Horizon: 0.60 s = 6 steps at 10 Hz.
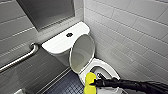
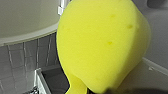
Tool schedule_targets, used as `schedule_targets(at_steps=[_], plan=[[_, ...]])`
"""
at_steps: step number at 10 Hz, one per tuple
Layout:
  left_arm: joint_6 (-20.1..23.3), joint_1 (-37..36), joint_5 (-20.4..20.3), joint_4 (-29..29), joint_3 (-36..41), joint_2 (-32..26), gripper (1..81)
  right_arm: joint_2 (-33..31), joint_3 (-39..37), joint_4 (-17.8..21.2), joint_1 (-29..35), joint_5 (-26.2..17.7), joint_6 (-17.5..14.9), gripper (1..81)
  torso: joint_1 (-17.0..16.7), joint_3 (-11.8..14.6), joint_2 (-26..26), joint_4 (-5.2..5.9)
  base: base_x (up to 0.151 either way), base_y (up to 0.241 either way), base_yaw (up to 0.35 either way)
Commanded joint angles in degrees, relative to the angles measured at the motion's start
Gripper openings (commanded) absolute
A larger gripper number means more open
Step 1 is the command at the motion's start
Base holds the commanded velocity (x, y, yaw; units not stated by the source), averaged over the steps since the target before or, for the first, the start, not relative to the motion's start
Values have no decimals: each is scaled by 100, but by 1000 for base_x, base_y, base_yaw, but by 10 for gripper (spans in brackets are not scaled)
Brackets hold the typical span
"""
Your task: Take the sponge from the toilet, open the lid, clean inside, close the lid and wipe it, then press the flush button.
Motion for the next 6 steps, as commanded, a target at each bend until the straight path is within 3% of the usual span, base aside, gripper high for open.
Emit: schedule_targets(at_steps=[1,6], plan=[[8,136,388,-64,169,31,811,-522,756,-110,231,-212,30,10,0,0,0,0,0,0,0],[16,144,388,-55,169,31,811,-1673,1380,-216,-472,-63,38,10,0,0,-2,0,0,0,0]])
